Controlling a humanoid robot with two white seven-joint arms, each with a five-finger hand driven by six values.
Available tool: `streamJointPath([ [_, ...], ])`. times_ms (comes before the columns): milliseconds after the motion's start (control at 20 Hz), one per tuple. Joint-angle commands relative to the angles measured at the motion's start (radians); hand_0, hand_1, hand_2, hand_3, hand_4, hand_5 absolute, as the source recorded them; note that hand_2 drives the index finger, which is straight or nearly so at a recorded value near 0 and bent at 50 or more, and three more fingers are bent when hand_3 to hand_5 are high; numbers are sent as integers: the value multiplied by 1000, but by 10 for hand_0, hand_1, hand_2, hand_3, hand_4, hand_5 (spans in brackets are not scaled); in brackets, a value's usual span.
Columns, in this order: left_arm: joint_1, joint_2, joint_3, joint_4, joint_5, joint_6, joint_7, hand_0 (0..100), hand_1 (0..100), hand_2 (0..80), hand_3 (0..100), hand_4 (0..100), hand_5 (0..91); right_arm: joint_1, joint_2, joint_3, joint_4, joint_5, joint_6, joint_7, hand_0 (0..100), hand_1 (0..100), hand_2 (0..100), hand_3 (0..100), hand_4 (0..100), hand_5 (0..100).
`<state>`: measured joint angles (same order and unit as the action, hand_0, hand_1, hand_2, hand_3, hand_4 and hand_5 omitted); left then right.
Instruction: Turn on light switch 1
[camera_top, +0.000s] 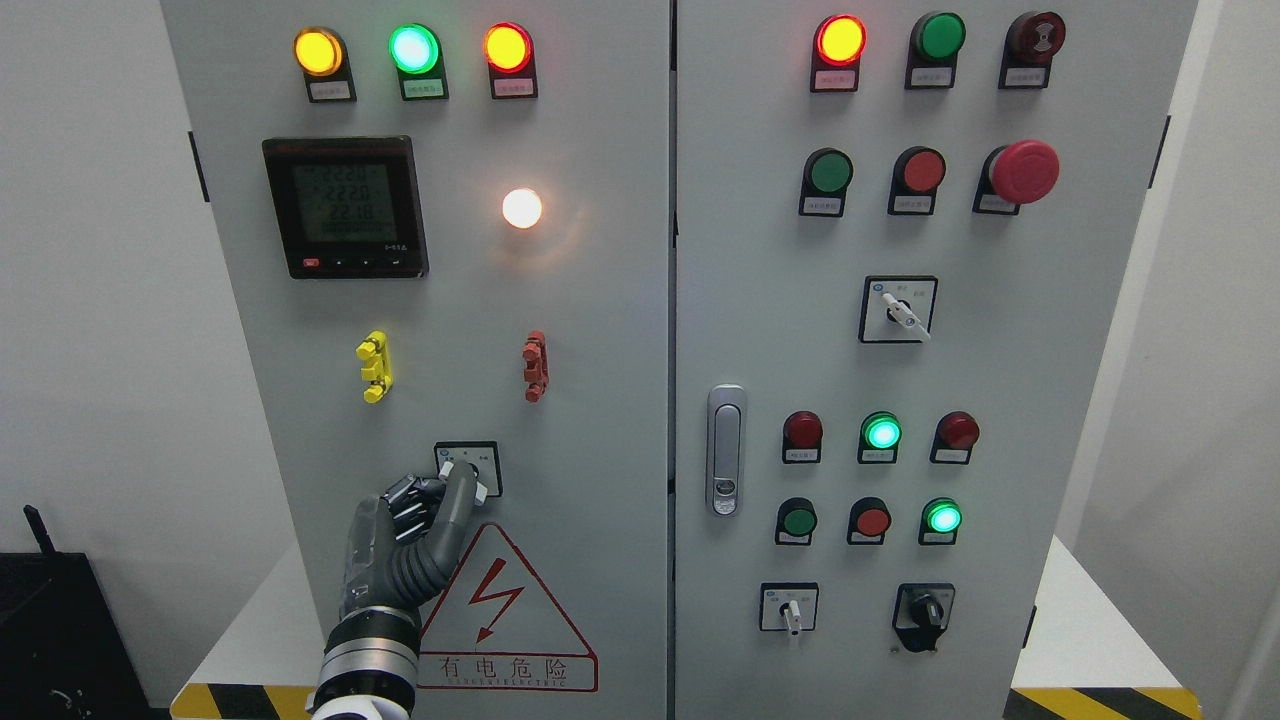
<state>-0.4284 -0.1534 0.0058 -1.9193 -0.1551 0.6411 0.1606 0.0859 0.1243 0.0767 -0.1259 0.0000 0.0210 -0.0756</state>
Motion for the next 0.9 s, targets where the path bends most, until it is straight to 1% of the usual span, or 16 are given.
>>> streamJointPath([
  [0, -1, 0, 25, 2, 0, -1, -1, 539, 540, 622, 945, 907, 772, 0, 0, 0, 0, -25, 0, 0, 0, 0, 0, 0, 0, 0],
  [250, -1, 0, 25, 0, 0, -1, -1, 437, 536, 624, 946, 908, 774, 0, 0, 0, 0, -25, 0, 0, 0, 0, 0, 0, 0, 0],
  [350, -1, 0, 25, 0, 0, -1, -1, 377, 542, 625, 947, 909, 775, 0, 0, 0, 0, -25, 0, 0, 0, 0, 0, 0, 0, 0],
  [850, -1, 0, 25, 0, 2, -1, -1, 269, 512, 627, 948, 911, 776, 0, 0, 0, 0, -25, 0, 0, 0, 0, 0, 0, 0, 0],
])
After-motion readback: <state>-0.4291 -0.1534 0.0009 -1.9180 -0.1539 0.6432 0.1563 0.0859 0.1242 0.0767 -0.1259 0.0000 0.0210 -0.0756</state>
